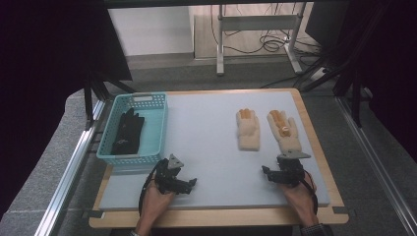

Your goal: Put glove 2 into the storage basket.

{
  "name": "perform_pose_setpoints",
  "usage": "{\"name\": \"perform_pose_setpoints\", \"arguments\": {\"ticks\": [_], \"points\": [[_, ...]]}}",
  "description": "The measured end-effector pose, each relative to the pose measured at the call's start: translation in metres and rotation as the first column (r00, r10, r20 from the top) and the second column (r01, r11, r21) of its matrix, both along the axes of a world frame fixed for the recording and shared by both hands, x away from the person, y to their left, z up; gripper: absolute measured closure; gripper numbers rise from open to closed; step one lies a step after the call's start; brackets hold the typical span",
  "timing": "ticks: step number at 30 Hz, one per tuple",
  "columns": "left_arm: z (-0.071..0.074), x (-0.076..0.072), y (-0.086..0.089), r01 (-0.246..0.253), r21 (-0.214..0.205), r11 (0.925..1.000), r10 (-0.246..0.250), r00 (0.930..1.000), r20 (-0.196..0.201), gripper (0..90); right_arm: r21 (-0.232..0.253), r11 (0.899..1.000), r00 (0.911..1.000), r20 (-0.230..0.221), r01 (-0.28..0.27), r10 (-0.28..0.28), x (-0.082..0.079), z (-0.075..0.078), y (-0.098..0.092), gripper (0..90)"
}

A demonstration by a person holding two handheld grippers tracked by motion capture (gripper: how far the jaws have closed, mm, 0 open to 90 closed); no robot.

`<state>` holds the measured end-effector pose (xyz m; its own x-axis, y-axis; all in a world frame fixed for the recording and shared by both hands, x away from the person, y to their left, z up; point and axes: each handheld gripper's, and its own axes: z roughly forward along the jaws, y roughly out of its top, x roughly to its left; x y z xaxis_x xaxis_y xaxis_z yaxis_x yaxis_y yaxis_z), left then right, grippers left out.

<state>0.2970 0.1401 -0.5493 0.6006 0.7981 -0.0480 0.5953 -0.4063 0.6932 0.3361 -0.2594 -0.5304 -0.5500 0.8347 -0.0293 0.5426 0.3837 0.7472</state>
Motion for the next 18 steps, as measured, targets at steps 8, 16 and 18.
{"name": "perform_pose_setpoints", "arguments": {"ticks": [8, 16, 18], "points": [[-0.001, 0.0, 0.001, -0.001, -0.007, 1.0, 0.001, 1.0, 0.004, 1.7, 0.042, 0.999, 0.9999, -0.012, -0.004, 0.005, 0.011, 0.007, -0.006, 31.3], [-0.001, 0.0, 0.001, -0.003, -0.007, 1.0, 0.003, 1.0, 0.005, 2.0, 0.065, 0.997, 0.999, 0.016, -0.042, 0.042, 0.041, 0.03, -0.001, 41.0], [-0.001, 0.0, 0.001, -0.003, -0.007, 1.0, 0.004, 1.0, 0.005, 2.0, 0.061, 0.997, 0.9987, 0.015, -0.05, 0.049, 0.05, 0.034, 0.002, 42.8]]}}
